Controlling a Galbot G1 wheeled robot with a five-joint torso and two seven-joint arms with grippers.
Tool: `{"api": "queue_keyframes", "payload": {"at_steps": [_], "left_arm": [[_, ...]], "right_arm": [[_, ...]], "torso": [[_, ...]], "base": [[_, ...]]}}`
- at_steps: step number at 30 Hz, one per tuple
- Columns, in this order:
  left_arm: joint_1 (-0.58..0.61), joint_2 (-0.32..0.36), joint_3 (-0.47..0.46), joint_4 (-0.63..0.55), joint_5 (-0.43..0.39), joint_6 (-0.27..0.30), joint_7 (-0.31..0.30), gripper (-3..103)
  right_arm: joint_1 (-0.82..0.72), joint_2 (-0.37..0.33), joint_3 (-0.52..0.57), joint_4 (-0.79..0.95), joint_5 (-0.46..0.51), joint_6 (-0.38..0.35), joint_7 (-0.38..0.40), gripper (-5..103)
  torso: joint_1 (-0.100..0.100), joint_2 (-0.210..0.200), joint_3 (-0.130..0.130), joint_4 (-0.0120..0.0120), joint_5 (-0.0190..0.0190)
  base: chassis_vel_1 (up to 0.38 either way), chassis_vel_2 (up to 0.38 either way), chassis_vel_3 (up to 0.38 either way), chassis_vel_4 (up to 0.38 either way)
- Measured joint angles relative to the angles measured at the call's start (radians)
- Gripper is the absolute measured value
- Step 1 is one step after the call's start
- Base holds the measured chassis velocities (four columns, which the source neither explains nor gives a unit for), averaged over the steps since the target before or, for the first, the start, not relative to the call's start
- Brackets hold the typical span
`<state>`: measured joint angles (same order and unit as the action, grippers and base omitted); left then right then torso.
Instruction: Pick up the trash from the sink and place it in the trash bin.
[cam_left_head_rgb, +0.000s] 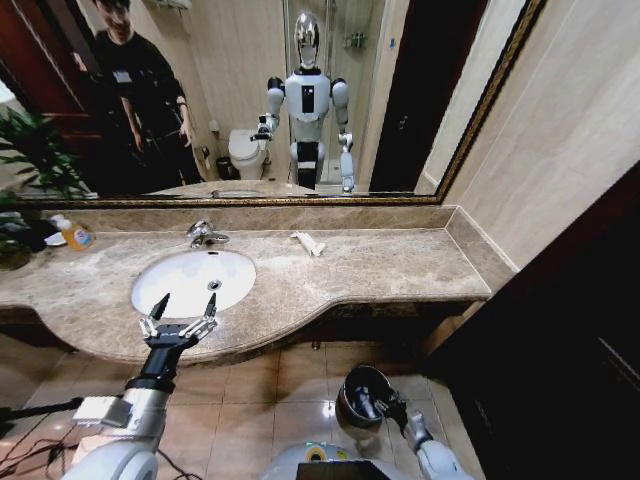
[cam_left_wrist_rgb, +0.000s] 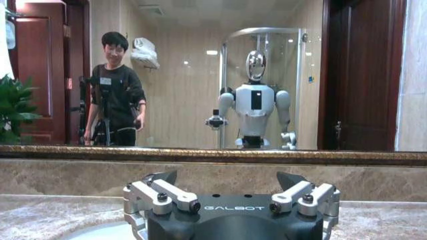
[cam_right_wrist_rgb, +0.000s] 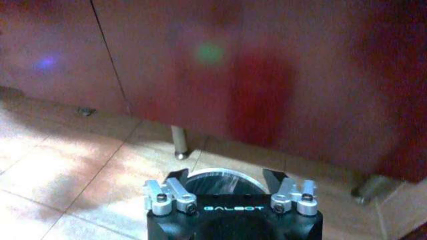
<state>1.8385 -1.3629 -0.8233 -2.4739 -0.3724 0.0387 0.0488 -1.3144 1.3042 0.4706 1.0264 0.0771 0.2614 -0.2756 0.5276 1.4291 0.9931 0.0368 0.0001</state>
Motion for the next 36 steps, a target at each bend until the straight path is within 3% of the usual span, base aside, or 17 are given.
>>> {"api": "queue_keyframes", "payload": {"at_steps": [2, 4, 8, 18, 24, 31, 34, 36], "left_arm": [[0.0, 0.0, 0.0, 0.0, 0.0, 0.0, 0.0, 100], [0.0, 0.0, 0.0, 0.0, 0.0, 0.0, 0.0, 100], [0.0, 0.0, 0.0, 0.0, 0.0, 0.0, 0.0, 100], [0.0, 0.0, 0.0, 0.0, 0.0, 0.0, 0.0, 100], [0.0, 0.0, 0.0, 0.0, 0.0, 0.0, 0.0, 100], [0.0, 0.0, 0.0, 0.0, 0.0, 0.0, 0.0, 100], [0.0, 0.0, 0.0, 0.0, 0.0, 0.0, 0.0, 100], [0.0, 0.0, 0.0, 0.0, 0.0, 0.0, 0.0, 100]], "right_arm": [[-0.008, -0.008, 0.001, 0.035, 0.006, -0.022, -0.001, 79], [-0.02, -0.02, 0.0, 0.087, 0.023, -0.053, -0.004, 89], [-0.037, -0.037, 0.0, 0.155, 0.043, -0.096, -0.021, 99], [-0.075, -0.1, 0.008, 0.252, 0.112, -0.129, -0.088, 100], [-0.114, -0.101, 0.048, 0.329, 0.143, -0.155, -0.087, 100], [-0.23, -0.095, 0.142, 0.612, 0.187, -0.213, -0.083, 100], [-0.327, -0.096, 0.22, 0.84, 0.236, -0.252, -0.084, 100], [-0.354, -0.098, 0.247, 0.905, 0.257, -0.263, -0.084, 100]], "torso": [[0.0, 0.0, 0.0, 0.0, -0.0001], [0.0, 0.0, 0.0, 0.0, -0.0001], [0.0, 0.0, 0.0, -0.0001, -0.0001], [0.0, 0.0, 0.0, 0.0, 0.0], [0.0, 0.0, 0.0, 0.0, 0.0001], [0.0, 0.0, 0.0, 0.0001, -0.0004], [0.0, 0.0, 0.0, -0.0001, -0.0003], [0.0, 0.0, 0.0, 0.0001, -0.0004]], "base": [[0.0, 0.0, 0.0, 0.0], [0.0, 0.0, 0.0, 0.0], [0.0, 0.0, 0.0, 0.0], [0.0, 0.0, 0.0, 0.0], [0.0, 0.0, 0.0, 0.0], [0.0, 0.0, 0.0, 0.0], [0.0, 0.0, 0.0, 0.0], [0.0, 0.0, 0.0, 0.0]]}}
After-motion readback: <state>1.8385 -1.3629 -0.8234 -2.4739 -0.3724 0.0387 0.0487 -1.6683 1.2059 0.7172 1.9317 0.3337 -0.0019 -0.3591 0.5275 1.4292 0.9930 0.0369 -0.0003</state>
